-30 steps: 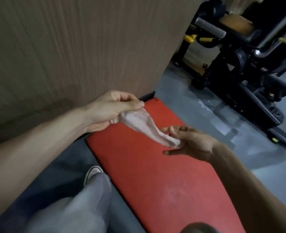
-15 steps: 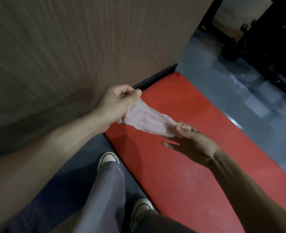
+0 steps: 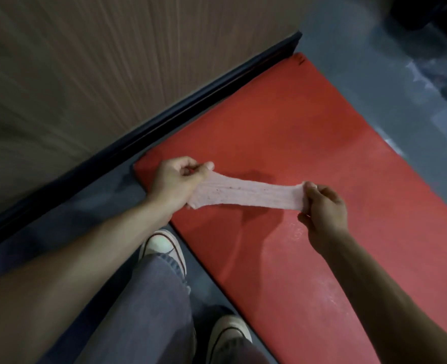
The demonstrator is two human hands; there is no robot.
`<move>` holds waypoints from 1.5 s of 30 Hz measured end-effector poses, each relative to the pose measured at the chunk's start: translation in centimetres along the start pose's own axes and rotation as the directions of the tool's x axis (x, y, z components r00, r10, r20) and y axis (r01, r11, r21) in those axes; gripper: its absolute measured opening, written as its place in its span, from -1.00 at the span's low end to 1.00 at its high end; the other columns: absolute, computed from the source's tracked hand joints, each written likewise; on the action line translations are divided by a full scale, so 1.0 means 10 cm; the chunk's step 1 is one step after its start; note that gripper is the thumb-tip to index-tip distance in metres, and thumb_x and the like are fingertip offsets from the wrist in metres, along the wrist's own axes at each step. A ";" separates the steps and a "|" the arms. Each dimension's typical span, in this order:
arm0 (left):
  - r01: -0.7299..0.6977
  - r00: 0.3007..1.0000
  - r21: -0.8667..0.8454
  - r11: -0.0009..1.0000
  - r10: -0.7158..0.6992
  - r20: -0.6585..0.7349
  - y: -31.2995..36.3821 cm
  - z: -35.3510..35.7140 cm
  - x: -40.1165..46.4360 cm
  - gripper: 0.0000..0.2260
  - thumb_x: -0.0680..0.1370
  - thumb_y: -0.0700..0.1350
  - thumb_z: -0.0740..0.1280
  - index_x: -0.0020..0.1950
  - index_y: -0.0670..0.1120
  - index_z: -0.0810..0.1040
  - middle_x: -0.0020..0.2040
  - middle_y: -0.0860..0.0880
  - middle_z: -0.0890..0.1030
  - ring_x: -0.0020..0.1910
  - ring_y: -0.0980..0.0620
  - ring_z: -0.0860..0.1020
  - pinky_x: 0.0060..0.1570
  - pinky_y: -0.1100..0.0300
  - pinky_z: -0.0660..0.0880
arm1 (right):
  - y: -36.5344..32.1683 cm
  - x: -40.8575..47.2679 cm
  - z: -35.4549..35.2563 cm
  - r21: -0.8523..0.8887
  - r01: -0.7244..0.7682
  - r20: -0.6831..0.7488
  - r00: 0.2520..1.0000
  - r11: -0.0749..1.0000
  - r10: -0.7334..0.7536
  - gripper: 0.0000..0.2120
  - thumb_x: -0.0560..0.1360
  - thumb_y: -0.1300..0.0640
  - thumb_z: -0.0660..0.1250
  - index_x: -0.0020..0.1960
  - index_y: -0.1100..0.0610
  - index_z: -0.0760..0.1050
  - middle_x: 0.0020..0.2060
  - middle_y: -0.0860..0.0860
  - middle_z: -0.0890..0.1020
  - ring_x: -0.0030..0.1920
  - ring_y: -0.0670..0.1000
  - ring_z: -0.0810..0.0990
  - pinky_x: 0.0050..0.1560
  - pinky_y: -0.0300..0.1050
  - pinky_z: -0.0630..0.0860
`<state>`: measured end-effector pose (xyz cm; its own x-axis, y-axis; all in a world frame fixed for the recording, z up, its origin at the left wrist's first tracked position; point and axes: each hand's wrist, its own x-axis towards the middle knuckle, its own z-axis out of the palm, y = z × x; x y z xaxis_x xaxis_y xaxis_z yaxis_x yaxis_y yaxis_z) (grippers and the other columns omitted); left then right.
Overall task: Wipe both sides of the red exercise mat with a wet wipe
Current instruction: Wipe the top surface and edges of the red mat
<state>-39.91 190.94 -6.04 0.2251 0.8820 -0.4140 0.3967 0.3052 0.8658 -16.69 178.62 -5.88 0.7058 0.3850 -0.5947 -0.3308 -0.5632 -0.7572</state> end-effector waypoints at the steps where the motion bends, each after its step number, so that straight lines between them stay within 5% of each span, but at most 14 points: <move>1: 0.036 0.999 0.007 0.999 -0.036 0.005 -0.12 -0.01 0.03 -0.76 0.58 -0.01 0.46 -0.19 -0.12 0.58 -0.40 0.06 0.48 -0.56 0.21 0.37 -0.62 0.29 0.31 | 0.09 0.07 0.05 -0.011 0.006 -0.021 1.000 1.000 -0.006 -0.79 0.63 0.13 0.30 -0.19 0.06 0.48 -0.36 0.00 0.45 -0.39 -0.05 0.40 -0.42 -0.20 0.33; 7: 0.044 0.996 0.040 0.998 -0.041 -0.074 -0.62 -0.08 0.03 -0.71 0.61 0.07 0.39 -0.18 -0.10 0.55 -0.34 0.08 0.54 -0.38 0.16 0.44 -0.32 0.19 0.40 | 0.40 0.09 0.41 -0.105 0.112 -0.016 0.993 0.988 -0.114 -0.80 0.58 0.12 0.34 -0.22 0.12 0.51 -0.45 0.02 0.47 -0.49 -0.02 0.41 -0.45 -0.13 0.34; 13: 0.011 1.000 0.019 1.000 -0.010 -0.025 -0.45 -0.14 -0.18 -0.73 0.61 0.14 0.37 -0.11 -0.04 0.56 -0.39 0.11 0.59 -0.36 0.16 0.55 -0.25 0.16 0.50 | 0.25 -0.66 0.84 -0.175 0.386 0.468 0.842 0.906 -0.269 -0.76 0.63 -0.01 0.33 -0.05 0.17 0.57 -0.26 0.14 0.68 -0.32 0.12 0.70 -0.48 -0.04 0.56; 16: 0.044 0.992 -0.032 0.999 -0.040 0.121 -0.29 -0.11 -0.29 -0.74 0.63 0.14 0.33 -0.12 -0.01 0.53 -0.41 0.04 0.63 -0.39 0.10 0.62 -0.27 0.09 0.56 | 0.17 -0.87 0.94 -0.192 0.339 0.609 0.777 0.921 -0.159 -0.62 0.58 -0.21 0.33 -0.02 0.13 0.60 -0.21 0.10 0.72 -0.21 0.10 0.74 -0.28 0.08 0.67; 18: 0.150 0.965 -0.062 0.987 -0.133 0.226 -0.18 -0.11 -0.32 -0.59 0.61 0.33 0.22 -0.06 0.00 0.57 -0.23 -0.05 0.70 -0.17 -0.09 0.72 -0.15 -0.10 0.66 | 0.15 -0.90 0.92 -0.223 0.329 0.639 0.760 0.918 -0.117 -0.56 0.50 -0.29 0.40 -0.02 0.12 0.60 -0.23 0.11 0.72 -0.19 0.13 0.74 -0.15 0.20 0.68; 22: 0.437 0.764 -0.172 0.883 -0.263 0.589 -0.05 -0.34 -0.29 -0.22 0.43 0.50 -0.06 0.33 0.02 0.54 0.12 -0.17 0.71 0.01 -0.26 0.71 0.04 -0.10 0.63 | 0.15 -0.82 0.81 -0.160 0.177 0.646 0.762 0.971 -0.033 -0.77 0.49 0.08 0.50 0.05 0.21 0.60 -0.16 0.18 0.72 -0.19 0.23 0.73 -0.12 0.17 0.68; 25: 0.281 0.893 -0.098 0.955 -0.222 0.392 -0.11 -0.48 -0.23 -0.45 0.62 0.31 0.06 0.25 -0.07 0.58 -0.15 -0.15 0.72 -0.35 -0.10 0.66 -0.36 0.15 0.59 | 0.18 -0.76 0.75 -0.118 0.142 0.641 0.767 0.983 -0.033 -0.86 0.58 0.17 0.38 0.00 0.26 0.60 -0.21 0.14 0.71 -0.25 0.13 0.69 -0.21 0.00 0.63; 27: 0.260 0.956 -0.173 0.950 -0.228 0.184 -0.29 -0.47 -0.21 -0.59 0.66 0.18 0.20 0.18 -0.12 0.59 -0.20 -0.15 0.64 -0.38 -0.01 0.59 -0.37 0.18 0.58 | 0.19 -0.74 0.75 -0.079 0.104 0.632 0.774 0.991 -0.031 -0.87 0.61 0.20 0.32 -0.05 0.21 0.61 -0.23 0.08 0.67 -0.24 0.05 0.63 -0.19 -0.07 0.56; 30: 0.530 0.834 -0.406 0.745 -0.370 0.410 -0.53 -0.39 -0.23 -0.37 0.49 0.33 0.30 0.31 -0.14 0.57 0.19 -0.17 0.67 0.11 -0.04 0.69 0.13 0.05 0.60 | 0.17 -0.71 0.78 0.053 -0.085 0.675 0.737 0.995 0.028 -0.81 0.59 0.18 0.29 -0.18 0.11 0.58 -0.25 0.09 0.57 -0.25 0.05 0.52 -0.18 -0.02 0.51; 32: 0.625 0.732 -0.452 0.636 -0.278 0.622 -0.61 -0.32 -0.29 -0.27 0.51 0.39 0.26 0.47 -0.12 0.49 0.40 -0.16 0.57 0.40 -0.09 0.54 0.42 -0.06 0.41 | 0.17 -0.70 0.80 0.098 -0.163 0.704 0.709 0.982 0.048 -0.87 0.56 0.15 0.30 -0.13 0.14 0.55 -0.22 0.10 0.57 -0.24 0.04 0.54 -0.19 -0.05 0.55; 34: 0.593 0.736 -0.513 0.621 -0.158 0.659 -0.64 -0.26 -0.32 -0.39 0.62 0.25 0.24 0.51 -0.14 0.45 0.45 -0.17 0.52 0.47 -0.11 0.47 0.45 -0.05 0.38 | 0.23 -0.65 0.80 0.085 -0.154 0.671 0.739 0.984 0.057 -0.86 0.59 0.16 0.30 -0.13 0.15 0.54 -0.26 0.10 0.56 -0.28 0.03 0.53 -0.18 -0.04 0.55; 36: 0.524 0.820 -0.515 0.679 -0.238 0.520 -0.61 -0.22 -0.32 -0.60 0.60 0.03 0.35 0.36 -0.16 0.57 0.28 -0.17 0.65 0.28 -0.08 0.62 0.16 0.07 0.59 | 0.33 -0.59 0.78 0.021 -0.086 0.581 0.812 0.996 0.057 -0.82 0.62 0.17 0.30 -0.15 0.16 0.54 -0.31 0.08 0.55 -0.31 0.03 0.53 -0.18 0.02 0.57; 41: 0.263 0.958 -0.060 0.963 -0.254 0.130 -0.66 -0.15 -0.29 -0.92 0.57 -0.09 0.46 0.01 -0.08 0.66 -0.08 -0.07 0.73 -0.25 0.04 0.70 -0.33 0.19 0.59 | 0.52 -0.54 0.77 -0.085 0.032 0.450 0.893 0.996 0.010 -0.90 0.58 0.16 0.40 -0.08 0.18 0.61 -0.21 0.10 0.70 -0.21 0.10 0.66 -0.03 0.28 0.62; 45: -0.080 0.996 0.421 0.903 0.059 0.062 -0.52 -0.08 -0.28 -0.83 0.54 0.02 0.46 -0.19 0.06 0.53 -0.33 0.12 0.61 -0.32 0.20 0.59 -0.44 0.39 0.37 | 0.50 -0.60 0.81 -0.089 0.092 0.490 0.871 0.992 -0.037 -0.85 0.53 0.10 0.46 -0.05 0.20 0.62 -0.25 0.06 0.70 -0.28 0.04 0.66 -0.23 0.03 0.61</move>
<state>-43.34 187.18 -9.20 0.3028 0.8745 -0.3788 0.7153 0.0541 0.6967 -27.73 179.42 -8.30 0.3203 0.7142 -0.6224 -0.2071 -0.5883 -0.7816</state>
